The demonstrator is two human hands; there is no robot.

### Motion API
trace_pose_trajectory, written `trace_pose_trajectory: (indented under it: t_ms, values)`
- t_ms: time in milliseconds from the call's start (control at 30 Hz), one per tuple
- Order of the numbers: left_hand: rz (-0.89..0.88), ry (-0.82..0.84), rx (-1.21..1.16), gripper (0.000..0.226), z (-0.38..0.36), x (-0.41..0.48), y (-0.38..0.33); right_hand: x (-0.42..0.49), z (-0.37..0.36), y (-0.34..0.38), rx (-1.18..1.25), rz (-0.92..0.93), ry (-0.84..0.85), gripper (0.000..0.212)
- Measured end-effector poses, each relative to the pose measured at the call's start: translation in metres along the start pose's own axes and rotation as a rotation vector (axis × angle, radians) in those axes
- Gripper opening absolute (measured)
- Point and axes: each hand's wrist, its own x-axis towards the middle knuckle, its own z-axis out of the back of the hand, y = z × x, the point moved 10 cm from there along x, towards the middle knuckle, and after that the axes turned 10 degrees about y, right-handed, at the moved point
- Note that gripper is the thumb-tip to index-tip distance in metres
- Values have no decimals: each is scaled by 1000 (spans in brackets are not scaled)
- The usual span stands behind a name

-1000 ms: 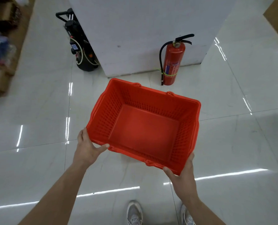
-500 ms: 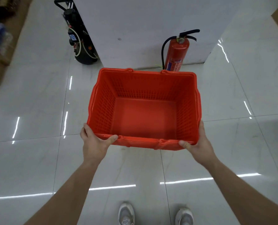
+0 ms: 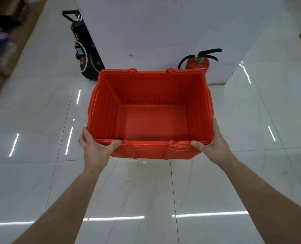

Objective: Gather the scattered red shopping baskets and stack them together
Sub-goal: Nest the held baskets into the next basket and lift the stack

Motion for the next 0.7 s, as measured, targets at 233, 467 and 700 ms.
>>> trace_pose_trajectory:
  t_ms: [233,467,700]
  values:
    - [-14,-34,3,139,6,65,-14,71,3,24,-9,13,32,106]
    - [-33,-50,-43,139,7,116,-30,129,6,47,10,24,49,102]
    - [-59,-35,-75,139,19,172,-44,174,-1,66,4,-4,15,106]
